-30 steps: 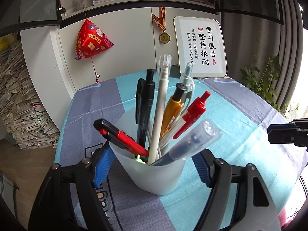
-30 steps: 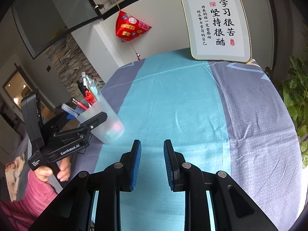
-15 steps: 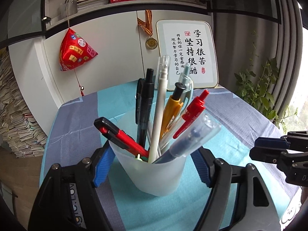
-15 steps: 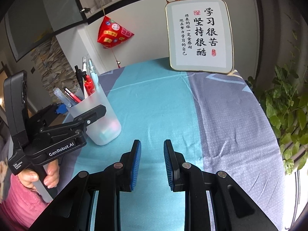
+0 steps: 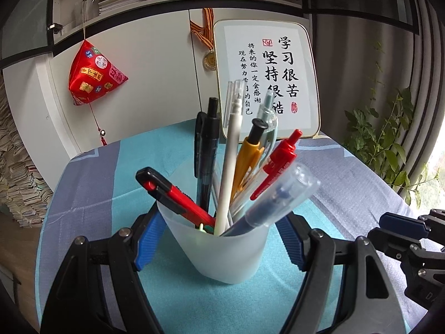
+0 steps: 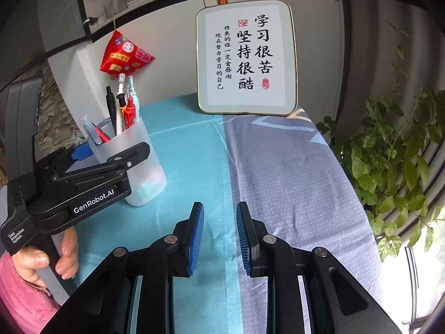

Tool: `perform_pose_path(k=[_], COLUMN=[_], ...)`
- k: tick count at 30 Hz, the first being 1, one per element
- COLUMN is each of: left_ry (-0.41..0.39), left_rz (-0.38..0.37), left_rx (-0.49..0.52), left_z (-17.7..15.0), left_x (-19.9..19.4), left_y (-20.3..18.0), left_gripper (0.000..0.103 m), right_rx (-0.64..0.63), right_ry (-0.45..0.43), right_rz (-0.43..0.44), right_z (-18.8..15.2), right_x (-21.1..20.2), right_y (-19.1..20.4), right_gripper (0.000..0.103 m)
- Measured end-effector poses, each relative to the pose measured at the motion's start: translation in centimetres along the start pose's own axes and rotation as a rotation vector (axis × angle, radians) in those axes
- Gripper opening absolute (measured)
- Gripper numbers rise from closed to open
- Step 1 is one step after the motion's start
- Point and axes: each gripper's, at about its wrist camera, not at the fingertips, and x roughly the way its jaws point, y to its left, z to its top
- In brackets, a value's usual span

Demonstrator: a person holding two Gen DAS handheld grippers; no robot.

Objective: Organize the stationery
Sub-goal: 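Lower the frosted cup onto the table and open the left gripper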

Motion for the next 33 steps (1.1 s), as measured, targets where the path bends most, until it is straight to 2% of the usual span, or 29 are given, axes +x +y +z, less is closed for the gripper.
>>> perform_pose_path(k=[6,12,15,21,27,33], left_ry=[-0.009,0.024,0.048,0.053,0.074,0.047], left_rz=[0.021,0.003,0.029,0.052,0.158,0.162], left_rx=[0.022,0.000,0.012,0.014,0.002,-0.080], left_z=[-0.5,-0.3,-0.4,-0.8,-2.1,-2.8], left_x=[-0.4,-0.4,-0.6,-2.7,-6.4,-12.9], left_y=[-0.5,0.0,-0.1,0.6,1.1,1.5], left_gripper=[0.075,0.076,0.089,0.093,0.096,0.097], right_rx=[-0.014,-0.021,-0.017,-0.014,-0.033,-0.047], right_ry=[-0.002,0.004,0.005,0.003,-0.002,0.015], right_rz=[-0.009,-0.011,-0.011,-0.027,-0.032,-0.027], right_z=[0.1,-0.1,-0.2,-0.4,-0.7,-1.6], right_x=[0.1,-0.3,-0.6,-1.7,-3.8,-7.0], right_y=[0.3,0.5,0.4,0.7,1.8,3.8], right_gripper=[0.024,0.024,0.024,0.024,0.024,0.024])
